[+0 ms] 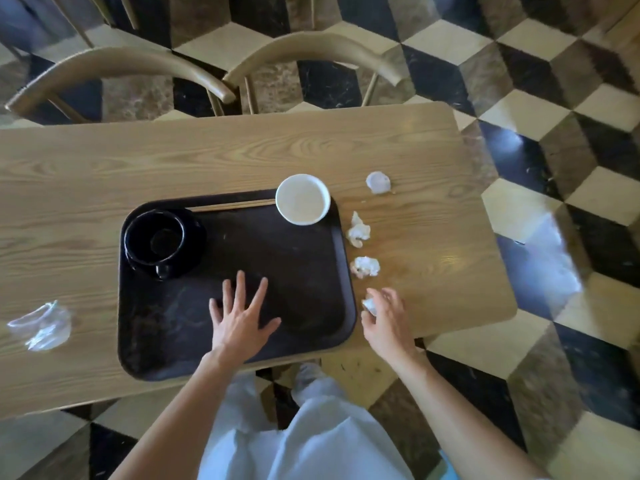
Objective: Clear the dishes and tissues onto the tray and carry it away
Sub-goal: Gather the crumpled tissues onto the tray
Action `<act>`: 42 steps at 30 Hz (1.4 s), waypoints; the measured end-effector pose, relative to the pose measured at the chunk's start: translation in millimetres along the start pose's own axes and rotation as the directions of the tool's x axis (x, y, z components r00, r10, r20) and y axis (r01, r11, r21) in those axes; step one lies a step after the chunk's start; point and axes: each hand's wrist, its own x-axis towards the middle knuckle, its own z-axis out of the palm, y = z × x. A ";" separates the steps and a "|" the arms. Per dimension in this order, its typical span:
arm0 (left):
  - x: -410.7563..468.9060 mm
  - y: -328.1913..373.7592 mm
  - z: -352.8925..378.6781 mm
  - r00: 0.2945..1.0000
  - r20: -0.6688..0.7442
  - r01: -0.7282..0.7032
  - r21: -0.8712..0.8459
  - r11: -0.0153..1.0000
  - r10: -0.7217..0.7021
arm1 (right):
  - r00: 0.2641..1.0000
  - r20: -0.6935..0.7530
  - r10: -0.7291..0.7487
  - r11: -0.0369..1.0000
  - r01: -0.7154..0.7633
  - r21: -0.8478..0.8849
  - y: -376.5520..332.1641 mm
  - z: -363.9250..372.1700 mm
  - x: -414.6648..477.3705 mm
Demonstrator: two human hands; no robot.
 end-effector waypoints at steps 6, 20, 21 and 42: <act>1.0 -1.4 -0.2 1.000 -0.013 0.016 0.017 1.000 -0.016 | 0.970 -0.237 -0.057 0.967 0.113 0.228 3.2 -19.3 21.3; 0.5 5.0 -3.3 0.997 0.066 0.049 0.003 0.999 -0.049 | 0.957 -0.071 -0.283 0.958 0.285 0.030 -9.2 -29.5 73.6; 0.6 4.6 -2.3 0.997 0.063 0.048 0.001 0.999 -0.048 | 0.952 -0.125 -0.278 0.956 0.287 0.060 -11.2 -33.5 80.4; -0.3 4.1 -2.8 0.997 0.056 0.049 0.018 0.999 -0.050 | 0.850 -0.114 -0.515 0.844 0.526 0.107 -57.2 -20.7 91.6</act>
